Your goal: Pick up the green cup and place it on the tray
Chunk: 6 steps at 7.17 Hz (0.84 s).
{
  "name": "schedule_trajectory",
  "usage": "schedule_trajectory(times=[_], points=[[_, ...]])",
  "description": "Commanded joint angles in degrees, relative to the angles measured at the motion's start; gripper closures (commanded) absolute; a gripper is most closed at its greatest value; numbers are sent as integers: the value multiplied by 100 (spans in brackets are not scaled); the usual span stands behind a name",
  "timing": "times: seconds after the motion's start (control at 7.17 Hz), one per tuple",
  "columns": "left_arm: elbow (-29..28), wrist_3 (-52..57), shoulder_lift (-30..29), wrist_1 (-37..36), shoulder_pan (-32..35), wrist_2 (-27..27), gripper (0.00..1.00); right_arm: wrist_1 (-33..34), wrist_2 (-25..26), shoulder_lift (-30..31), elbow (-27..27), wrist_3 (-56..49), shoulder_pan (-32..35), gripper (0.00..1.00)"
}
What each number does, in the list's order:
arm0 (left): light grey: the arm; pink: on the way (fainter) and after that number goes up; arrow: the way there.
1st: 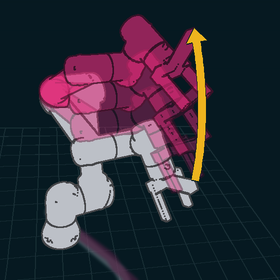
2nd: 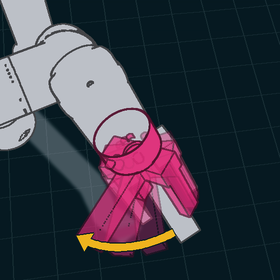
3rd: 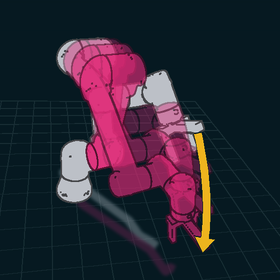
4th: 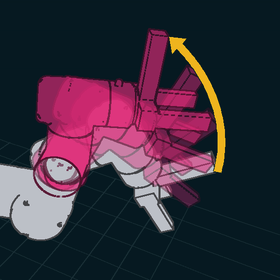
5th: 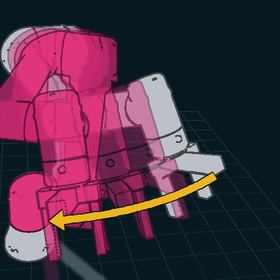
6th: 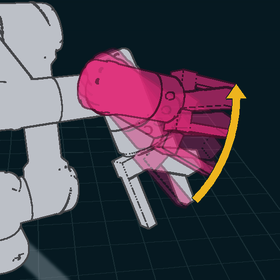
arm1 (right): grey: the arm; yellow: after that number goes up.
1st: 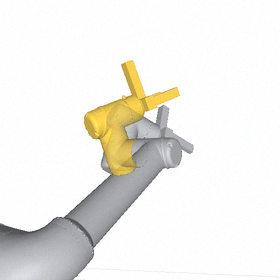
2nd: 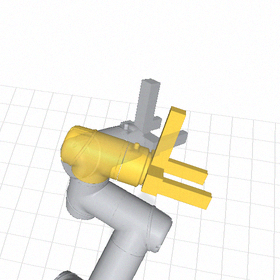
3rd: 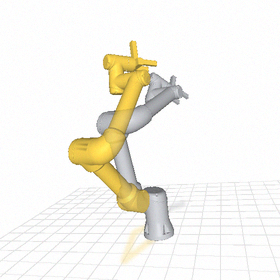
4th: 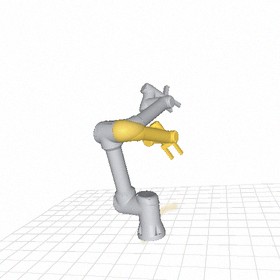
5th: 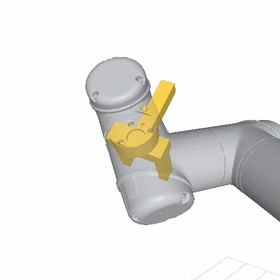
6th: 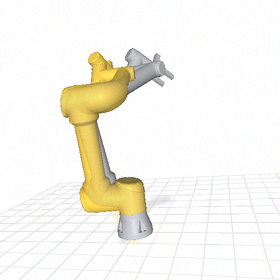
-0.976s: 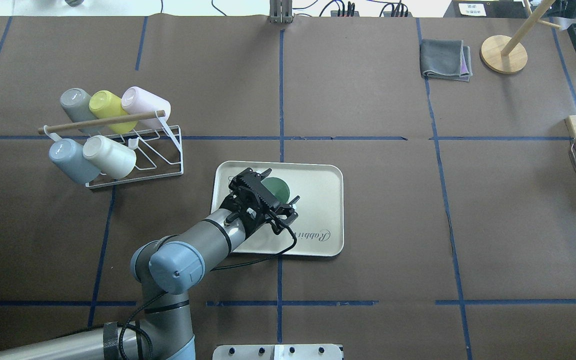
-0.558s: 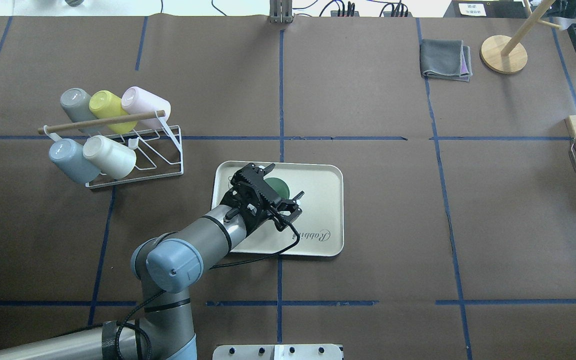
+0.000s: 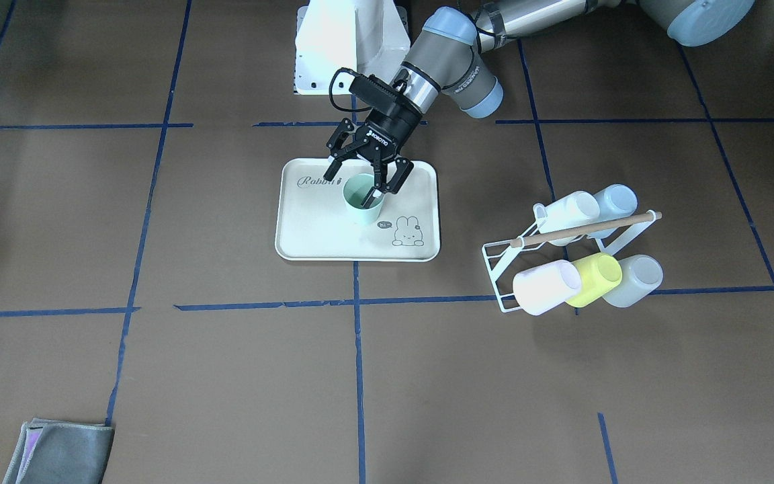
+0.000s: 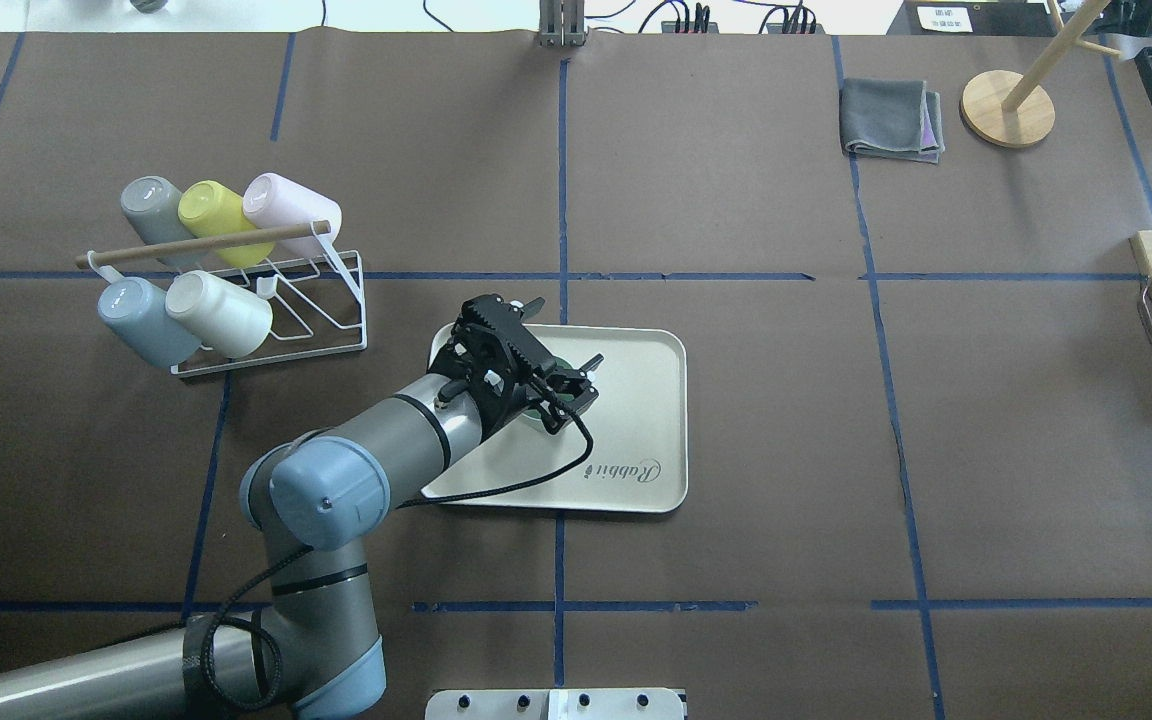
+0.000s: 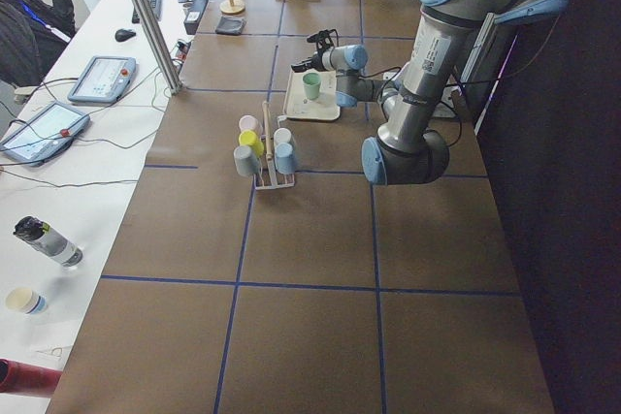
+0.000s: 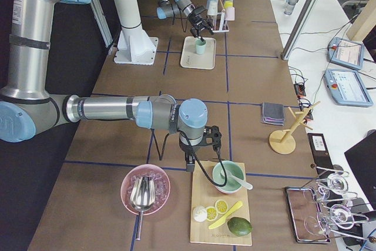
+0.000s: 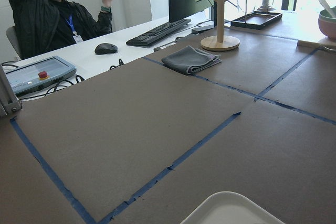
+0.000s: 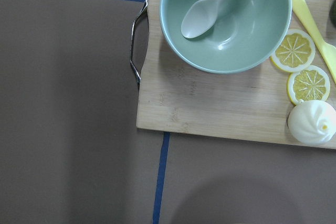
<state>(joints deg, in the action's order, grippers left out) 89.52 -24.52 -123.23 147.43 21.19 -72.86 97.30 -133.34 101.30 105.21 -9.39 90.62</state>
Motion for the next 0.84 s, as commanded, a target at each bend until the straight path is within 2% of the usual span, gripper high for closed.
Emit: schedule_trajectory(times=[0.0,0.14,0.56,0.7], points=[[677,122,192,-1236,576,-972,10,0,1,-14,9,-1,0,0],[1159,828,211,-1999,753,-1211,10,0,-8,-14,17,-1,0,0],[2531,2428,220,-4574,1367,-1440,9,-18,1,-31,17,-1,0,0],[2622,3201,229,-5139,1727,-1642,8,-18,1,-31,17,-1,0,0]])
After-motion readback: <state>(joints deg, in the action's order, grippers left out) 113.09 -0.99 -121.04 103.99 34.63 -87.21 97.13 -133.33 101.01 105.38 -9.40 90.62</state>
